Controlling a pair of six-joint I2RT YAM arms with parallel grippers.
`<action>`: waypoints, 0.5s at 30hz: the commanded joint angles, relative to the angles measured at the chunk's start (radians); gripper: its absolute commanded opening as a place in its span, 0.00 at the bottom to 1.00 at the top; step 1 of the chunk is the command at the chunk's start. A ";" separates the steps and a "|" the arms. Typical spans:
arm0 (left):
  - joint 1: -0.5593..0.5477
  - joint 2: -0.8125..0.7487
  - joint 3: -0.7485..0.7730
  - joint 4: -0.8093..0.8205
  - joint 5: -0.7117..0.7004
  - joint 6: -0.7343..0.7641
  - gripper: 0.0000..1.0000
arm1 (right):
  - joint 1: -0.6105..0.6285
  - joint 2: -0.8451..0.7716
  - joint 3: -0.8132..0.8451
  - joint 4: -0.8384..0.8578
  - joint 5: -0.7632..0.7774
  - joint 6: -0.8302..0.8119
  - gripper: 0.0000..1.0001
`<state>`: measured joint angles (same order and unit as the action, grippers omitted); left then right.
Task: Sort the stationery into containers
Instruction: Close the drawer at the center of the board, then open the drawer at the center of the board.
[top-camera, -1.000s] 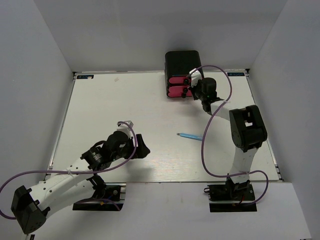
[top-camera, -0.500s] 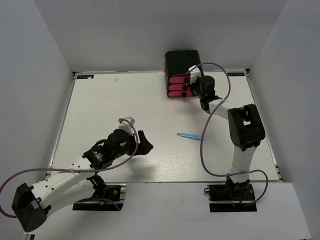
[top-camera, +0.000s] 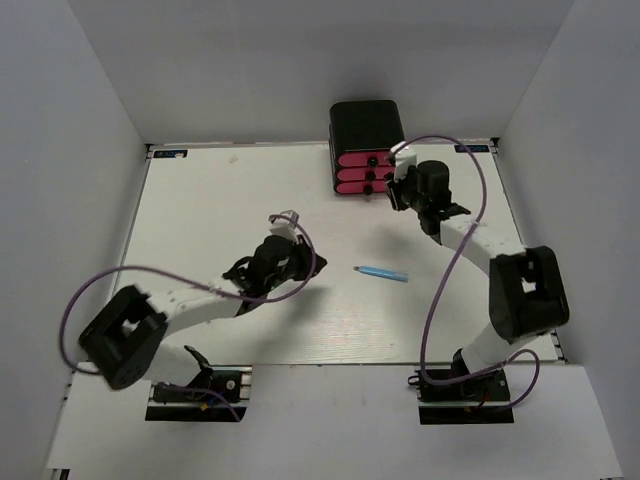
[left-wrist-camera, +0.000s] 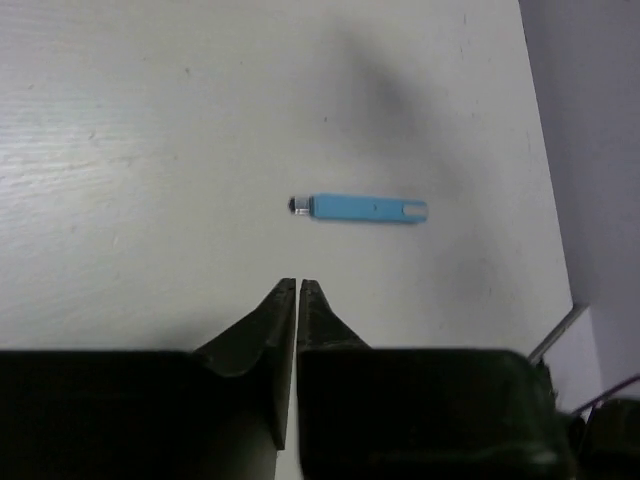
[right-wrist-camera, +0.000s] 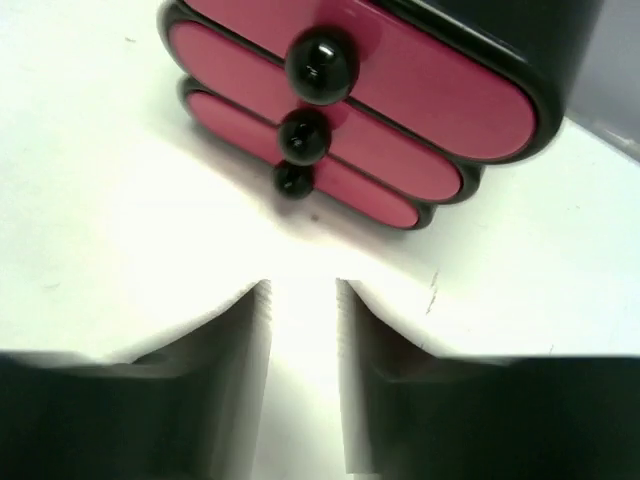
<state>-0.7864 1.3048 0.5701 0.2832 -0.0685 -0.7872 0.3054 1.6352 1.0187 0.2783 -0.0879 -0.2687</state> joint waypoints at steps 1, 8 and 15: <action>0.022 0.184 0.160 0.217 0.040 -0.055 0.14 | -0.014 -0.129 -0.012 -0.189 -0.073 0.060 0.88; 0.076 0.617 0.431 0.351 0.062 -0.184 0.38 | -0.075 -0.301 -0.107 -0.318 -0.266 0.157 0.00; 0.096 0.872 0.531 0.606 -0.046 -0.349 0.55 | -0.156 -0.360 -0.126 -0.304 -0.240 0.164 0.00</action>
<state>-0.6983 2.1384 1.0531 0.7345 -0.0608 -1.0412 0.1749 1.3094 0.8886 -0.0315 -0.3103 -0.1295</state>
